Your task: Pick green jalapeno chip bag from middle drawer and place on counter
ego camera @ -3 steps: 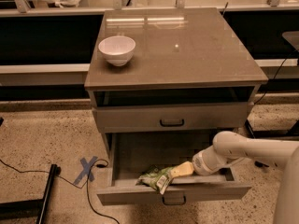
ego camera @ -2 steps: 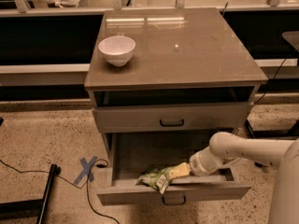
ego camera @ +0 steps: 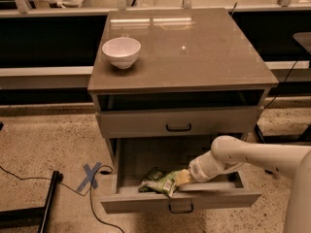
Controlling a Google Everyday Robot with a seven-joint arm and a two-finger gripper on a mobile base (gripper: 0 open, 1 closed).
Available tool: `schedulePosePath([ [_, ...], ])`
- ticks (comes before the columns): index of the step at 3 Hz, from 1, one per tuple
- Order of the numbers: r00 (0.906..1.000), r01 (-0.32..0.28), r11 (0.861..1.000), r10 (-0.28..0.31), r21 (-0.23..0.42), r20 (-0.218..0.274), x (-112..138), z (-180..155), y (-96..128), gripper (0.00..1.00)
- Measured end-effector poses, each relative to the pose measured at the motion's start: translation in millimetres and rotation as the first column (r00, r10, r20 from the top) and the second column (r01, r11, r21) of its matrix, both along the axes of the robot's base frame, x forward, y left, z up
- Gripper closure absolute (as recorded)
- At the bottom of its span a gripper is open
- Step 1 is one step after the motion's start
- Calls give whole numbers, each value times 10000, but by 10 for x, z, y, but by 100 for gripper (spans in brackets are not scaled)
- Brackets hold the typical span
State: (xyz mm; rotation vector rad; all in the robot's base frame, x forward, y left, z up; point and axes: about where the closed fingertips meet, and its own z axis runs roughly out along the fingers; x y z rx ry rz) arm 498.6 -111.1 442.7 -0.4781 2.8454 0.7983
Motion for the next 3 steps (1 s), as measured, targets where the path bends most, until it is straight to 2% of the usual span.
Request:
schedulePosePath([
  [1, 9982, -302, 9955, 254, 899, 537, 34, 142, 158, 87],
  [2, 9847, -638, 9852, 362, 1590, 1705, 97, 449, 157, 100],
  [3, 9650, -747, 9801, 246, 1840, 2609, 128, 766, 9, 100],
])
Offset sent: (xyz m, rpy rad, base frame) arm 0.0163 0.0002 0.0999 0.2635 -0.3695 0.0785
